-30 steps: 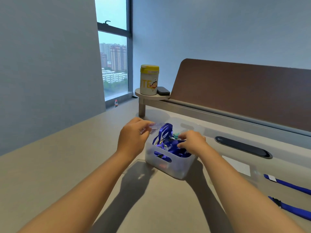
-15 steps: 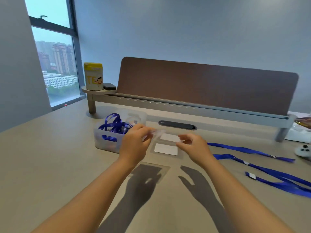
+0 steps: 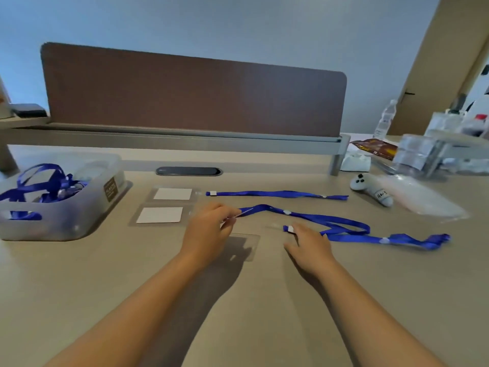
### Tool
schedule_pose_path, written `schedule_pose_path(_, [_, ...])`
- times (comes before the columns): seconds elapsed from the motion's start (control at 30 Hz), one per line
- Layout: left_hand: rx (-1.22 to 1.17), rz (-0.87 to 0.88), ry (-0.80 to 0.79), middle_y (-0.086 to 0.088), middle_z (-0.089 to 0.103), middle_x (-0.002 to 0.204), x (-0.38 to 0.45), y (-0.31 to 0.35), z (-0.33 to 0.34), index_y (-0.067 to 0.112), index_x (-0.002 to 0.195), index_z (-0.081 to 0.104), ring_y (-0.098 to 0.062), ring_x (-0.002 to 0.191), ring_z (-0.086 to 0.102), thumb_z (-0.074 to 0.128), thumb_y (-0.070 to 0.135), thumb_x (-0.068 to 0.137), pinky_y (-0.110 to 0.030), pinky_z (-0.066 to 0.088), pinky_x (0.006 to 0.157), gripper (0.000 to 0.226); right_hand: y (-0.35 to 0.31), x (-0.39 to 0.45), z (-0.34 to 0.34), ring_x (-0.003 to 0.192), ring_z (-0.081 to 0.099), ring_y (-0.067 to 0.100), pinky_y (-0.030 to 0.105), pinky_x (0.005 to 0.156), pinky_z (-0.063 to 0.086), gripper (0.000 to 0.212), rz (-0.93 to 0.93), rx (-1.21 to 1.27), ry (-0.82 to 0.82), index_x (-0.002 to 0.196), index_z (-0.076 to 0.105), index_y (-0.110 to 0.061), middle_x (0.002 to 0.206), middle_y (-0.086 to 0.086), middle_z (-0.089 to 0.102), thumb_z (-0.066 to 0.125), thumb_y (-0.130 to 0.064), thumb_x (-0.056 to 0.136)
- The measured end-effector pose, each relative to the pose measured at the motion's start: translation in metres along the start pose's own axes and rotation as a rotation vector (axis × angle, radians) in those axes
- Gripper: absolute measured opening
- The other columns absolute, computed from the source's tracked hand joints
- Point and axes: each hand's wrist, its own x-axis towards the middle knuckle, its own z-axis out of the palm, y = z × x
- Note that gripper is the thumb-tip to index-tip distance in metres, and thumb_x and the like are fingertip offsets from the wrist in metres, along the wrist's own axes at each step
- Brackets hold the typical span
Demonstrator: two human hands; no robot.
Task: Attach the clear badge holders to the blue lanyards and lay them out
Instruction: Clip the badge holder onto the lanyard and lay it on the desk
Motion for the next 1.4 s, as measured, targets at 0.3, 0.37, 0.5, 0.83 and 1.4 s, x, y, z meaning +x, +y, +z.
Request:
schedule_pose_path(0.3, [-0.001, -0.029, -0.050, -0.016, 0.064, 0.092, -0.004, -0.003, 0.005, 0.006, 0.094, 0.066, -0.016, 0.077, 0.048, 0.056, 0.006, 0.082, -0.011, 0.035, 0.064, 0.015, -0.011, 0.006, 0.007, 0.104, 0.051, 0.021, 0.034, 0.091, 0.040, 0.032, -0.145, -0.219, 0.065, 0.113, 0.059, -0.017, 0.110, 0.005, 0.059, 0.044, -0.036, 0.092])
schedule_pose_path(0.37, [0.009, -0.032, -0.044, -0.016, 0.064, 0.092, -0.007, -0.003, 0.002, 0.007, 0.094, 0.066, -0.016, 0.077, 0.048, 0.057, 0.007, 0.082, -0.016, 0.037, 0.064, 0.015, -0.015, 0.006, 0.009, 0.100, 0.053, 0.020, 0.033, 0.089, 0.043, 0.030, -0.181, -0.216, 0.044, 0.112, 0.058, -0.012, 0.110, 0.007, 0.059, 0.041, -0.030, 0.094])
schedule_pose_path(0.5, [0.041, -0.059, -0.017, -0.012, 0.065, 0.094, -0.011, -0.004, -0.006, 0.009, 0.092, 0.065, -0.013, 0.078, 0.048, 0.056, 0.013, 0.084, -0.021, 0.039, 0.066, 0.013, -0.024, 0.002, 0.011, 0.096, 0.055, 0.022, 0.031, 0.083, 0.045, 0.025, -0.198, -0.189, 0.009, 0.108, 0.057, -0.006, 0.111, 0.011, 0.058, 0.037, -0.015, 0.095])
schedule_pose_path(0.83, [0.089, -0.128, 0.057, -0.011, 0.065, 0.108, -0.017, 0.007, -0.034, 0.011, 0.105, 0.058, -0.027, 0.092, 0.058, 0.047, 0.008, 0.088, -0.037, 0.049, 0.079, 0.021, -0.067, -0.026, -0.013, 0.076, 0.049, 0.014, 0.016, 0.058, 0.038, 0.021, -0.164, 0.581, 0.069, 0.095, 0.061, 0.003, 0.097, 0.017, 0.063, 0.044, -0.007, 0.090])
schedule_pose_path(1.4, [0.024, -0.143, 0.060, -0.015, 0.065, 0.110, -0.025, 0.021, -0.057, 0.009, 0.110, 0.057, -0.026, 0.091, 0.058, 0.052, 0.009, 0.085, -0.029, 0.045, 0.078, 0.025, -0.097, -0.048, -0.023, 0.068, 0.049, 0.014, 0.029, 0.068, 0.044, 0.024, -0.299, 0.656, 0.086, 0.090, 0.067, -0.002, 0.076, 0.003, 0.058, 0.054, -0.022, 0.089])
